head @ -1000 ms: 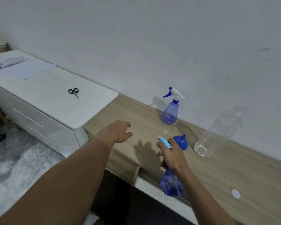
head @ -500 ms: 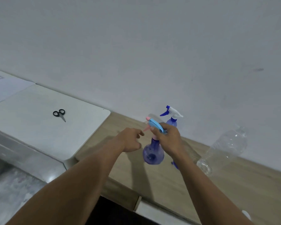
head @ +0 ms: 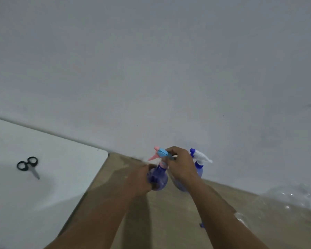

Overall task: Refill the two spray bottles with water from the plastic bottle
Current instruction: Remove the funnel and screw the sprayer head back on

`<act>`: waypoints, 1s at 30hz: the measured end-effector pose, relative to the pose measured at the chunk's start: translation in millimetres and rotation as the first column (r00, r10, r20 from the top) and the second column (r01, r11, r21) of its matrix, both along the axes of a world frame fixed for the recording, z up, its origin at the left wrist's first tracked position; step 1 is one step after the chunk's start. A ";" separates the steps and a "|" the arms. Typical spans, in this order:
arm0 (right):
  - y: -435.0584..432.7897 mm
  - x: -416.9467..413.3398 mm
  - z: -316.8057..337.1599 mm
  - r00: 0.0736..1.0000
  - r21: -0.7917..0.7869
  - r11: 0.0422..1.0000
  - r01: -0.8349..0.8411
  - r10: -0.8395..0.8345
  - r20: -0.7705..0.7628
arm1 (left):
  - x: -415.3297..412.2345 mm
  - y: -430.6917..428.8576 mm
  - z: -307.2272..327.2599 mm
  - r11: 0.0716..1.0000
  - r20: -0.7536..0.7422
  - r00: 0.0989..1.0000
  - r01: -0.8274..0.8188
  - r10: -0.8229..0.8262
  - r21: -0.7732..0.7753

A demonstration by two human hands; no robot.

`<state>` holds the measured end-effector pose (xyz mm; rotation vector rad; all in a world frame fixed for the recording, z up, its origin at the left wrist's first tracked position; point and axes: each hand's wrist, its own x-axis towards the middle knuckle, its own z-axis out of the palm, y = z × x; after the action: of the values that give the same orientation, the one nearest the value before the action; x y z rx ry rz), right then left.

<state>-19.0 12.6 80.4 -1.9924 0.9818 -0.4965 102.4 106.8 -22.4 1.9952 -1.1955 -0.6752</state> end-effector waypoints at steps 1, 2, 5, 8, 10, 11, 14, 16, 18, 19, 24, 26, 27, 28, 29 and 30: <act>-5.3 7.1 -5.0 1.000 -0.005 1.000 0.004 -0.005 -0.025 | 6.1 -6.0 -7.9 1.000 0.008 1.000 -0.012 0.012 -0.006; -9.6 13.8 -10.1 0.999 -0.015 1.000 0.009 -0.009 -0.051 | 11.9 -12.0 -15.6 1.000 -0.008 1.000 -0.016 0.016 -0.008; -19.1 28.4 -22.8 0.988 -0.085 0.996 0.015 -0.028 -0.149 | 24.1 -25.4 -32.6 1.000 -0.048 0.999 -0.002 0.003 0.016; -27.7 38.4 -30.3 0.974 -0.120 0.993 0.020 -0.046 -0.221 | 27.5 -30.6 -43.3 0.990 0.054 0.992 -0.121 0.117 0.073; -32.0 43.9 -31.6 0.967 -0.152 0.988 0.013 -0.052 -0.251 | 29.9 -36.7 -54.0 0.987 0.088 0.990 -0.119 0.109 0.107; -33.0 46.2 -31.7 0.961 -0.179 0.984 0.003 -0.052 -0.271 | 33.4 -42.0 -62.7 0.991 0.081 0.994 -0.081 0.073 0.105; -30.6 48.7 -27.1 0.950 -0.215 0.977 -0.016 -0.052 -0.307 | 37.7 -58.5 -82.8 0.994 -0.002 1.000 -0.024 0.024 0.111; -25.4 45.2 -21.3 0.937 -0.256 0.966 -0.037 -0.055 -0.345 | 27.6 -50.3 -50.5 0.992 0.066 0.995 -0.078 0.072 0.099; -18.6 37.7 -15.3 0.932 -0.301 0.952 -0.048 -0.066 -0.357 | 22.8 -46.0 -41.5 0.996 0.077 0.996 -0.046 0.039 0.082; -15.2 32.0 -12.8 0.932 -0.321 0.946 -0.052 -0.070 -0.357 | 20.9 -44.6 -40.5 0.995 0.070 0.997 -0.051 0.045 0.085; 6.9 -6.7 -3.6 0.934 -0.378 0.923 -0.075 -0.068 -0.351 | 6.9 -8.2 -26.0 1.000 0.332 0.943 -0.024 0.024 -0.005; 16.4 -27.1 -0.2 0.931 -0.389 0.919 -0.070 -0.080 -0.355 | -3.7 8.7 -18.6 0.999 0.452 0.892 0.029 -0.005 -0.046; 20.1 -37.9 1.3 0.929 -0.391 0.919 -0.056 -0.095 -0.357 | -9.8 13.2 -12.2 0.999 0.478 0.878 0.031 -0.009 -0.038; 24.0 -50.1 3.8 0.930 -0.404 0.914 -0.050 -0.104 -0.352 | -15.3 15.6 -6.2 0.998 0.477 0.879 0.036 -0.004 -0.058; 26.9 -63.0 5.7 0.924 -0.417 0.907 -0.054 -0.112 -0.364 | -20.3 15.2 -0.2 0.996 0.454 0.891 0.042 -0.003 -0.076; 28.6 -76.7 6.2 0.915 -0.436 0.897 -0.072 -0.115 -0.387 | -26.7 12.9 4.7 0.993 0.451 0.892 0.057 -0.005 -0.102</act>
<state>-95.7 41.2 86.6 -2.5713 1.2248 -0.3425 75.7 119.6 -17.7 2.1026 -1.4982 -0.1465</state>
